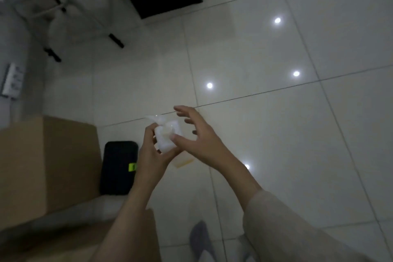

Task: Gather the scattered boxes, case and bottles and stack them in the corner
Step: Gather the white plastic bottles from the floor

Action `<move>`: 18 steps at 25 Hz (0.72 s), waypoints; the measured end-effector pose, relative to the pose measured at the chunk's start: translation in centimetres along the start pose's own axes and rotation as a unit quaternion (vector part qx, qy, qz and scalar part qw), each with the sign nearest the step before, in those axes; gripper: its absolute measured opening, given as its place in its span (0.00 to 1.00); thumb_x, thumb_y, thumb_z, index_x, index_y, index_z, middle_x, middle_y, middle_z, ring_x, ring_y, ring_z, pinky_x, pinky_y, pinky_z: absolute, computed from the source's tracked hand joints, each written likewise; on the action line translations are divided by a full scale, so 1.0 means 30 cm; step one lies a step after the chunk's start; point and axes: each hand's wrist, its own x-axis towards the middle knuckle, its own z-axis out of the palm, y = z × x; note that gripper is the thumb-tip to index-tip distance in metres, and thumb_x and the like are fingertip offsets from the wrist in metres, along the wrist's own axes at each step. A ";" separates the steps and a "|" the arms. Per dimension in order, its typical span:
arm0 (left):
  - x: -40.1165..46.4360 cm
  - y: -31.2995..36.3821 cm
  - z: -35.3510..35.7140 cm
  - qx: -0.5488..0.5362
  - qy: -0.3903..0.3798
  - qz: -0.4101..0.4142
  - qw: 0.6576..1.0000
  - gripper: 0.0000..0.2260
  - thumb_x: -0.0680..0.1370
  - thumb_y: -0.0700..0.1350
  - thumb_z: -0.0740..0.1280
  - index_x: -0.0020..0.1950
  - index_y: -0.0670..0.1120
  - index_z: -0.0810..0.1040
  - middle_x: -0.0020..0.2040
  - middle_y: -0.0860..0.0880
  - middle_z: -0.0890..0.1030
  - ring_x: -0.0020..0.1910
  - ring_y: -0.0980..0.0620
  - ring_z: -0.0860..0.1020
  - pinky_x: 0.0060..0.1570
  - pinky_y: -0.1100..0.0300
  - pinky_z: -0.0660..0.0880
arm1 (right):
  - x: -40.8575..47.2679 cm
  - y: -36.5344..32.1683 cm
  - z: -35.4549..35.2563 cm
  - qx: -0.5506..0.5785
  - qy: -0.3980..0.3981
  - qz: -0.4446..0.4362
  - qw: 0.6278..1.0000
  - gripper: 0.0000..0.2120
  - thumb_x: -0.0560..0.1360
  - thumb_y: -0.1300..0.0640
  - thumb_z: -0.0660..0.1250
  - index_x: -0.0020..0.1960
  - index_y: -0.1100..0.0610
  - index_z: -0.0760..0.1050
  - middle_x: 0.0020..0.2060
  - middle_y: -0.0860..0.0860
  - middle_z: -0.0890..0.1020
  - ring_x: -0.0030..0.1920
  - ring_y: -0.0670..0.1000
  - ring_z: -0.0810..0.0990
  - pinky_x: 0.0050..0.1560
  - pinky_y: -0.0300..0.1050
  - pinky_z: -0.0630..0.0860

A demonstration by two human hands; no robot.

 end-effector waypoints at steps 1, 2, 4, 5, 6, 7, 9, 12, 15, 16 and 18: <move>-0.002 -0.037 -0.057 0.001 0.025 -0.004 1.000 0.28 0.65 0.49 0.77 0.60 0.56 0.67 0.51 0.59 0.77 0.48 0.63 0.79 0.37 0.73 0.75 | 0.040 -0.030 0.082 -0.029 -0.012 -0.025 0.999 0.22 0.72 0.52 0.67 0.65 0.42 0.66 0.62 0.43 0.72 0.62 0.45 0.69 0.56 0.36 0.69; -0.007 -0.079 -0.121 0.001 0.054 -0.007 0.999 0.26 0.66 0.46 0.76 0.58 0.57 0.68 0.51 0.59 0.77 0.48 0.65 0.78 0.36 0.75 0.74 | 0.076 -0.057 0.175 -0.068 -0.027 -0.046 0.996 0.19 0.73 0.53 0.66 0.63 0.45 0.69 0.60 0.45 0.74 0.60 0.48 0.71 0.55 0.41 0.71; -0.019 -0.155 -0.232 0.002 0.106 -0.012 0.994 0.23 0.68 0.41 0.74 0.52 0.60 0.68 0.48 0.60 0.76 0.44 0.72 0.77 0.34 0.78 0.72 | 0.122 -0.088 0.339 -0.141 -0.060 -0.068 0.986 0.14 0.75 0.55 0.64 0.60 0.53 0.72 0.56 0.52 0.75 0.55 0.52 0.73 0.53 0.49 0.73; -0.027 -0.190 -0.283 0.002 0.128 -0.025 0.991 0.23 0.68 0.39 0.74 0.49 0.62 0.67 0.46 0.60 0.76 0.42 0.73 0.76 0.32 0.78 0.71 | 0.137 -0.090 0.416 -0.165 -0.083 -0.074 0.980 0.13 0.76 0.57 0.63 0.59 0.57 0.72 0.55 0.54 0.75 0.53 0.54 0.73 0.51 0.50 0.73; -0.037 -0.227 -0.329 -0.005 0.140 -0.044 0.989 0.22 0.69 0.39 0.73 0.49 0.62 0.67 0.45 0.60 0.76 0.40 0.72 0.77 0.31 0.79 0.70 | 0.147 -0.085 0.484 -0.182 -0.107 -0.080 0.974 0.13 0.76 0.58 0.63 0.59 0.59 0.72 0.54 0.56 0.74 0.52 0.54 0.74 0.48 0.49 0.73; -0.051 -0.267 -0.379 -0.016 0.143 -0.067 0.987 0.21 0.70 0.39 0.73 0.51 0.60 0.67 0.45 0.60 0.75 0.41 0.69 0.77 0.31 0.79 0.70 | 0.155 -0.075 0.556 -0.203 -0.132 -0.087 0.966 0.12 0.76 0.60 0.62 0.58 0.61 0.73 0.54 0.58 0.74 0.51 0.55 0.74 0.46 0.48 0.71; -0.079 -0.350 -0.455 -0.030 0.124 -0.105 0.986 0.23 0.71 0.37 0.72 0.60 0.52 0.68 0.51 0.56 0.76 0.48 0.62 0.76 0.41 0.77 0.72 | 0.165 -0.029 0.665 -0.247 -0.169 -0.094 0.950 0.11 0.75 0.61 0.62 0.57 0.62 0.73 0.53 0.59 0.74 0.50 0.56 0.74 0.44 0.48 0.71; -0.150 -0.505 -0.551 -0.015 0.137 -0.162 0.977 0.29 0.72 0.35 0.70 0.70 0.43 0.63 0.65 0.46 0.71 0.65 0.50 0.69 0.63 0.62 0.67 | 0.163 0.092 0.805 -0.290 -0.202 -0.076 0.932 0.10 0.74 0.64 0.63 0.55 0.63 0.73 0.52 0.60 0.74 0.49 0.58 0.76 0.44 0.49 0.71; -0.256 -0.675 -0.601 0.034 0.158 -0.206 0.965 0.25 0.74 0.35 0.67 0.69 0.42 0.66 0.69 0.44 0.69 0.67 0.47 0.67 0.61 0.64 0.63 | 0.151 0.253 0.904 -0.302 -0.198 -0.033 0.932 0.10 0.74 0.65 0.62 0.54 0.65 0.73 0.53 0.60 0.75 0.49 0.59 0.76 0.46 0.50 0.72; -0.293 -0.733 -0.608 0.048 0.168 -0.216 0.961 0.23 0.74 0.35 0.67 0.68 0.41 0.67 0.68 0.42 0.70 0.67 0.46 0.68 0.63 0.61 0.64 | 0.146 0.309 0.932 -0.300 -0.194 -0.017 0.934 0.10 0.74 0.65 0.62 0.54 0.65 0.74 0.53 0.61 0.75 0.49 0.59 0.76 0.48 0.52 0.73; -0.369 -0.844 -0.610 0.055 0.182 -0.229 0.955 0.20 0.75 0.36 0.66 0.66 0.41 0.70 0.66 0.42 0.71 0.66 0.44 0.69 0.66 0.55 0.65 | 0.133 0.424 0.990 -0.299 -0.197 0.007 0.934 0.10 0.74 0.66 0.61 0.55 0.65 0.74 0.54 0.61 0.75 0.50 0.61 0.76 0.50 0.55 0.74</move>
